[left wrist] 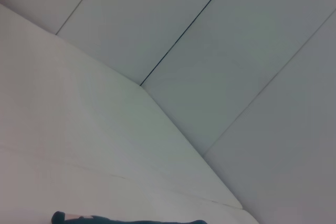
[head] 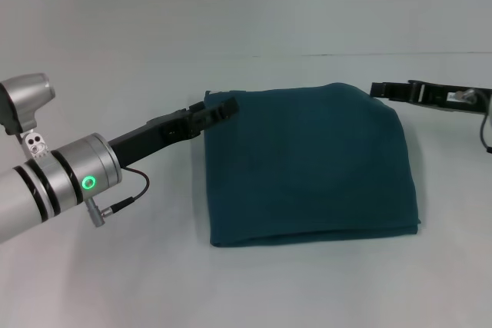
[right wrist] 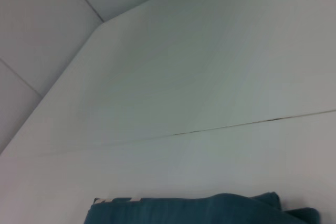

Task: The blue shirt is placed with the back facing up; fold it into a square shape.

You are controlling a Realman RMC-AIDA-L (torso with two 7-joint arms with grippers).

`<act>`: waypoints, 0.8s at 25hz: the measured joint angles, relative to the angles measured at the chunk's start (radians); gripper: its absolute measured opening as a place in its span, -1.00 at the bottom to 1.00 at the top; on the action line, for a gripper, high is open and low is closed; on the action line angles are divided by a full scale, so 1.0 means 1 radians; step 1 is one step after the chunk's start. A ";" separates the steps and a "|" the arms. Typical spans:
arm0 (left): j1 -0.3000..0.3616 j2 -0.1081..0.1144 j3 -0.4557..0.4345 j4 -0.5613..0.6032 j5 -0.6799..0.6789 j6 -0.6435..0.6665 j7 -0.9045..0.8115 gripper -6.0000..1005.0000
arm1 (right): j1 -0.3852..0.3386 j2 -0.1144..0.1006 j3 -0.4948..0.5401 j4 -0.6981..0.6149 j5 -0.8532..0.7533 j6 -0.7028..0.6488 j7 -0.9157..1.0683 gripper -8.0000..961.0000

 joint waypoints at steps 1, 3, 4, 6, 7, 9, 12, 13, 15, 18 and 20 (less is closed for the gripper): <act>-0.001 0.000 0.001 0.000 0.000 0.000 0.000 0.77 | 0.004 0.005 -0.001 0.002 0.000 0.005 -0.015 0.51; -0.002 0.000 0.001 0.000 0.000 -0.004 0.001 0.77 | 0.015 0.014 -0.003 0.014 -0.001 0.013 -0.046 0.37; -0.002 0.000 0.001 0.000 0.000 -0.007 0.001 0.77 | 0.023 0.017 -0.004 0.022 -0.002 0.020 -0.059 0.30; -0.003 -0.001 0.002 -0.001 0.000 -0.009 0.001 0.77 | 0.036 0.021 -0.012 0.038 -0.004 0.036 -0.076 0.17; -0.004 -0.001 0.002 -0.001 0.000 -0.010 0.001 0.77 | 0.043 0.023 -0.020 0.047 -0.005 0.050 -0.081 0.10; -0.004 -0.002 0.002 -0.001 0.000 -0.010 0.001 0.77 | 0.051 0.027 -0.041 0.059 -0.005 0.084 -0.085 -0.24; -0.002 -0.002 0.002 -0.001 0.000 -0.010 0.001 0.77 | 0.064 0.034 -0.097 0.083 -0.005 0.154 -0.085 -0.61; -0.001 -0.002 0.002 -0.001 0.000 -0.010 0.001 0.77 | 0.067 0.037 -0.116 0.090 -0.005 0.181 -0.086 -0.70; 0.000 -0.003 0.002 -0.003 0.000 -0.010 0.001 0.77 | 0.075 0.046 -0.160 0.101 -0.005 0.234 -0.086 -0.90; 0.002 -0.003 0.002 -0.004 0.000 -0.010 0.002 0.77 | 0.085 0.065 -0.237 0.107 -0.006 0.324 -0.087 -0.92; 0.004 -0.003 0.002 -0.003 0.000 -0.010 0.002 0.77 | 0.093 0.072 -0.282 0.118 -0.007 0.371 -0.088 -0.94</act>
